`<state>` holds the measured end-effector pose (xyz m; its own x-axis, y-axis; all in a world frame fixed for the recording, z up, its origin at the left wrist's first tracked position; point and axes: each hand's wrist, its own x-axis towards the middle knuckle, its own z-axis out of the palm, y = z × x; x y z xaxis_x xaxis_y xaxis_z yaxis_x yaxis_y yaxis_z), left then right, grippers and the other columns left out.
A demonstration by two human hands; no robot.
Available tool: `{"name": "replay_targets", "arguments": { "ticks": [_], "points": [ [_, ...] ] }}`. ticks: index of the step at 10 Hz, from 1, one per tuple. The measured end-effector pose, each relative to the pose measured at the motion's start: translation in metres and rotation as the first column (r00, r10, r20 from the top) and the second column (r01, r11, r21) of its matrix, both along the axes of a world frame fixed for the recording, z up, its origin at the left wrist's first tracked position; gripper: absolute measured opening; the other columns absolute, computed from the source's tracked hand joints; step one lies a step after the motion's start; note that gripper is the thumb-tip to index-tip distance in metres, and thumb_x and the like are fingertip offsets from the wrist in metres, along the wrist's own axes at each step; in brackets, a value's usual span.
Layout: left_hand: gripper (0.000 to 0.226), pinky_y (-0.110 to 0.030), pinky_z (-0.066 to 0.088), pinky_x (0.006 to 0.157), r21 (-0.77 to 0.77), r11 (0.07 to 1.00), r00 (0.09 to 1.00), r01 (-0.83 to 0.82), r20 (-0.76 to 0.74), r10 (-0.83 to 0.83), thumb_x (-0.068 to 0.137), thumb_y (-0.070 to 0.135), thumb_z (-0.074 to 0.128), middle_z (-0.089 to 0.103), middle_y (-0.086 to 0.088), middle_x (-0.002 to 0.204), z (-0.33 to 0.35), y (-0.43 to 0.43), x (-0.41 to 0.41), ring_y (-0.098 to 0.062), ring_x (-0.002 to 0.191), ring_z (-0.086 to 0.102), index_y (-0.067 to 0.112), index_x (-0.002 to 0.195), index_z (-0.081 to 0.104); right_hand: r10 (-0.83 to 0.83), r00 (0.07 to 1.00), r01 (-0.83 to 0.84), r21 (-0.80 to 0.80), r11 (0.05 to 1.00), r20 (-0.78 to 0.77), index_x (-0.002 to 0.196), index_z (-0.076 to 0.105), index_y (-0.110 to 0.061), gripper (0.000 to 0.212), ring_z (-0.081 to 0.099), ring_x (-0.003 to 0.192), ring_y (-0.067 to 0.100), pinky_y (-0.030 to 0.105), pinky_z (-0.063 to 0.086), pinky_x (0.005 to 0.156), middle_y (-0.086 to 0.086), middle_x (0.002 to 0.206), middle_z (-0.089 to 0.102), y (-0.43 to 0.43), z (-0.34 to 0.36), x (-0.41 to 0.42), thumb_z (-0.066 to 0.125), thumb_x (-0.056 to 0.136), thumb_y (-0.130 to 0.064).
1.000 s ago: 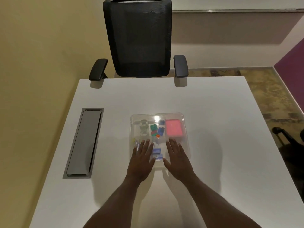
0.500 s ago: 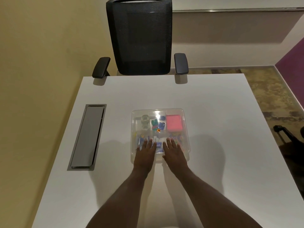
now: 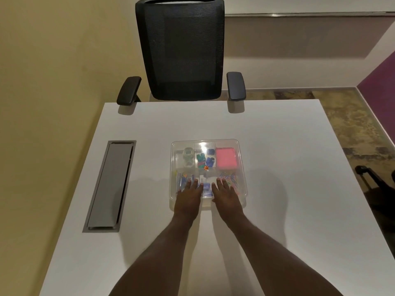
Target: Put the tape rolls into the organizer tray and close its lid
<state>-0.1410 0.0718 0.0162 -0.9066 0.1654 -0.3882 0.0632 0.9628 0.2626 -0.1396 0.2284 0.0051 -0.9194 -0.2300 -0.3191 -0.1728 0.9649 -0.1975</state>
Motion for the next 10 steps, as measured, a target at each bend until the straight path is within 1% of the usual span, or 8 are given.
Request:
{"name": "replay_targets", "arguments": {
  "ticks": [2,4,5,6,7,8,9,10],
  "points": [
    [0.064,-0.049,0.032,0.128,0.017,0.999,0.999,-0.034,0.004,0.033,0.105,0.029,0.059,0.025,-0.002,0.173,0.003,0.000,-0.038,-0.024,0.162,0.022,0.024,0.163,0.032,-0.070,0.997,0.072,-0.045,0.996,0.043,0.161,0.020,-0.020,0.068,0.016,0.157,0.026,0.047,0.012,0.129,0.005,0.169,0.019,-0.006,-0.001,-0.035,0.055,0.104,-0.032],
    [0.060,-0.048,0.030,0.129,0.025,0.996,0.996,-0.080,0.045,0.079,0.106,0.033,0.057,0.032,-0.001,0.171,0.005,0.001,-0.073,-0.022,0.160,0.028,0.025,0.162,0.037,-0.011,1.000,0.010,0.025,1.000,0.029,0.161,0.019,-0.020,0.063,0.018,0.157,0.024,0.042,0.016,0.129,0.004,0.169,0.020,-0.002,-0.001,-0.070,0.048,0.106,-0.033],
    [0.063,-0.048,0.029,0.129,0.016,0.997,0.996,-0.069,0.050,0.068,0.105,0.029,0.060,0.029,-0.001,0.172,0.003,0.001,-0.084,-0.023,0.161,0.024,0.025,0.163,0.034,-0.027,0.999,0.026,0.028,0.999,0.033,0.160,0.023,-0.020,0.064,0.022,0.156,0.024,0.043,0.019,0.129,0.004,0.168,0.024,-0.003,0.000,-0.080,0.052,0.105,-0.033],
    [0.067,-0.050,0.027,0.130,0.024,0.997,0.995,-0.072,0.064,0.070,0.104,0.026,0.061,0.024,-0.001,0.174,0.003,0.000,-0.088,-0.024,0.163,0.019,0.025,0.164,0.031,-0.038,0.997,0.037,0.027,0.999,0.066,0.160,0.024,-0.017,0.067,0.022,0.156,0.028,0.047,0.018,0.129,0.008,0.168,0.024,-0.007,0.003,-0.081,0.057,0.103,-0.028],
    [0.069,-0.053,0.024,0.131,0.012,0.999,0.999,-0.050,0.018,0.050,0.104,0.024,0.061,0.019,-0.002,0.175,0.003,0.001,-0.082,-0.025,0.163,0.016,0.024,0.165,0.028,-0.005,0.997,0.008,0.037,0.999,-0.073,0.151,0.044,-0.009,0.072,0.040,0.147,0.034,0.052,0.035,0.121,0.016,0.158,0.042,-0.008,0.012,-0.074,0.077,0.089,-0.024],
    [0.064,-0.055,0.016,0.132,0.009,1.000,0.999,-0.026,-0.032,0.026,0.109,0.020,0.051,0.012,-0.003,0.177,0.003,0.000,-0.074,-0.026,0.164,0.010,0.022,0.166,0.022,0.070,0.968,-0.058,0.057,0.997,-0.242,0.123,0.072,-0.004,0.073,0.068,0.119,0.036,0.052,0.060,0.091,0.019,0.129,0.069,-0.001,0.019,-0.059,0.099,0.058,-0.025],
    [0.060,-0.052,0.014,0.133,0.004,1.000,0.997,-0.015,-0.076,0.015,0.112,0.024,0.044,0.015,-0.003,0.176,0.003,-0.004,-0.064,-0.024,0.164,0.012,0.022,0.166,0.019,0.137,0.936,-0.132,0.037,0.991,-0.324,0.125,0.071,-0.003,0.069,0.066,0.121,0.035,0.050,0.059,0.093,0.018,0.131,0.068,0.002,0.019,-0.048,0.095,0.065,-0.025],
    [0.060,-0.046,0.019,0.133,0.013,1.000,0.989,0.011,-0.151,-0.009,0.111,0.033,0.042,0.023,-0.001,0.174,0.007,-0.011,-0.050,-0.019,0.162,0.020,0.020,0.166,0.019,0.113,0.911,-0.107,0.038,0.994,-0.396,0.133,0.064,-0.002,0.061,0.061,0.129,0.034,0.050,0.054,0.103,0.017,0.139,0.063,0.002,0.016,-0.032,0.085,0.081,-0.025]
  ]
}}
